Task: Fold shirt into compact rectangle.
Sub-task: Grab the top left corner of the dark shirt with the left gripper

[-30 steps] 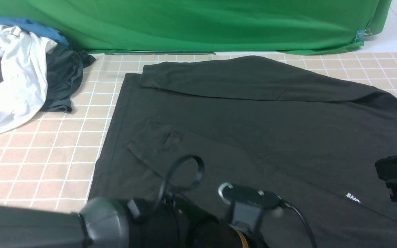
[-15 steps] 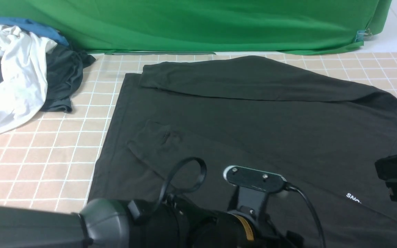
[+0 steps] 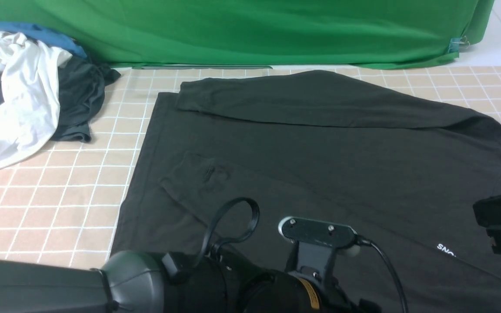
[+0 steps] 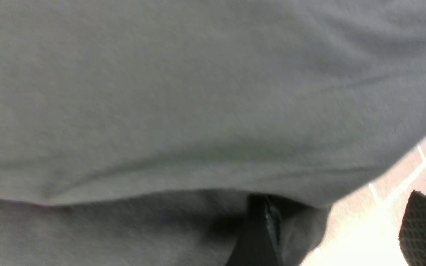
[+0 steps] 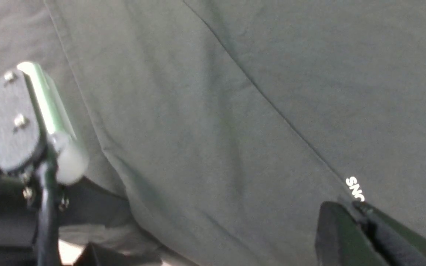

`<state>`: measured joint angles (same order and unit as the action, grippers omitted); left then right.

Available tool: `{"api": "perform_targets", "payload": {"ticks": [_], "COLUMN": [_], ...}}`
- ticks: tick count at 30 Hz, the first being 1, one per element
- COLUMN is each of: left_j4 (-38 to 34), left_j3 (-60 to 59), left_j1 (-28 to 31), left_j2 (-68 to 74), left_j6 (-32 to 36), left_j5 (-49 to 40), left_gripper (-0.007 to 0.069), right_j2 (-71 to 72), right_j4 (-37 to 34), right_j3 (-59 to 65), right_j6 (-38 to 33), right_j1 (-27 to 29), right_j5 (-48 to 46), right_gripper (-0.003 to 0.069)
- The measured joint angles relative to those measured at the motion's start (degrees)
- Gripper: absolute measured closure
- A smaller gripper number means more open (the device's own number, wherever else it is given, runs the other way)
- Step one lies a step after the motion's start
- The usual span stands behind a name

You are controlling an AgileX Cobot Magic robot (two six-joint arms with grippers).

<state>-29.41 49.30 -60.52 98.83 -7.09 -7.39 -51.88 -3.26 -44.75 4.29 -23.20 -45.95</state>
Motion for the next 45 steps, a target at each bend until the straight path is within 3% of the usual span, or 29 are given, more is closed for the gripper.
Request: {"api": "perform_targets", "payload": {"ticks": [14,35,38,41,42,43,45], "left_j4": [-0.46,0.04,0.38,0.43,0.43,0.43,0.43], "left_j3": [0.14,3.28,3.28,3.28,3.28,3.28,3.39], "left_j1": [-0.16,-0.16,-0.16,-0.16,-0.16,-0.16,-0.16], "left_j2": [3.48,6.2,6.32,6.36,6.32,6.38,6.24], "left_j6": [-0.15,-0.26,-0.19,0.12,0.17,0.87,1.47], "left_j5": [6.74,4.84,4.22,2.13,1.83,1.14,0.19], "left_gripper": [0.0143,0.0157,0.0251,0.0466,0.0479,0.0563,0.0592], "right_j2": [0.0,0.0,0.0,0.0,0.0,0.0,0.0], "right_j4": [-0.05,-0.05,-0.05,-0.05,-0.05,-0.05,-0.05], "right_j3": [0.0,0.05,0.05,0.05,0.05,0.05,0.05], "right_j6": [0.0,0.0,0.0,0.0,0.0,0.0,0.0], "right_j1": [0.0,0.0,0.0,0.0,0.0,0.0,0.0], "right_j5": [0.12,0.24,0.24,0.24,0.24,0.24,0.24], "right_gripper": [0.0589,0.0589,0.0587,0.0585,0.0584,0.0581,0.0578]}}
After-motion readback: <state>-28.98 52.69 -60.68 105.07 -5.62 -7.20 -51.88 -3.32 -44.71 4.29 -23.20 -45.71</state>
